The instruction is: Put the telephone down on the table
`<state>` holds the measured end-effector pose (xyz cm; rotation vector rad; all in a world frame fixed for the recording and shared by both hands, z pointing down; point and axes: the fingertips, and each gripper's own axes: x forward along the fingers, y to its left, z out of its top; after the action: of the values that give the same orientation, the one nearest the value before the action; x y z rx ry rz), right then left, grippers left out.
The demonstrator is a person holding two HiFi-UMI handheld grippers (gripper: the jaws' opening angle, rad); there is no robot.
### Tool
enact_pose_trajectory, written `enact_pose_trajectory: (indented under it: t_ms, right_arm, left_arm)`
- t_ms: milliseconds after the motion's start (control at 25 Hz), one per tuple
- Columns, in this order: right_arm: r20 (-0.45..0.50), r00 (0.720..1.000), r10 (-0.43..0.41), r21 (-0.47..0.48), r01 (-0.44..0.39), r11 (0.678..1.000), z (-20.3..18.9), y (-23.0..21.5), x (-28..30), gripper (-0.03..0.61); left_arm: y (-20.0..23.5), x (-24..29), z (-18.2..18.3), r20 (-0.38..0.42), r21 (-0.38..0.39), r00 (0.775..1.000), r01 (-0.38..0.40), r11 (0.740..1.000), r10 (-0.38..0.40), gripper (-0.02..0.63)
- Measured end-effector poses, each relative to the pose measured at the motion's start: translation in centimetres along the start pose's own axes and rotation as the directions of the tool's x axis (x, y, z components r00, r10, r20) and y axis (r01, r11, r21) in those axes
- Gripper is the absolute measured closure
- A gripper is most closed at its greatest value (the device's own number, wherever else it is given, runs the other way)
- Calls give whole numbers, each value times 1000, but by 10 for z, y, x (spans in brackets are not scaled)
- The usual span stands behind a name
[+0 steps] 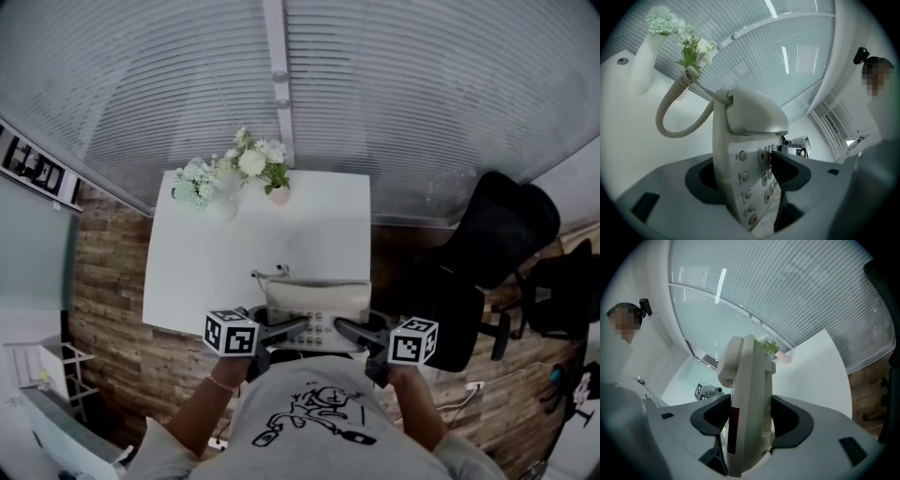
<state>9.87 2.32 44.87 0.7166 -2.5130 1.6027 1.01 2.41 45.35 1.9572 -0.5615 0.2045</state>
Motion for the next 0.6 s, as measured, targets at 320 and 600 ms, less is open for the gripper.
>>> enact_pose_trajectory:
  t_ms: [320, 600]
  right_arm:
    - [-15, 1000, 20, 3, -20, 1000, 8, -8, -12, 298]
    - [-28, 999, 17, 12, -17, 1000, 9, -15, -9, 298]
  left_arm:
    - [-7, 15, 0, 31, -22, 999, -17, 1000, 18, 325]
    - [-1, 17, 3, 24, -34, 999, -21, 999, 22, 325]
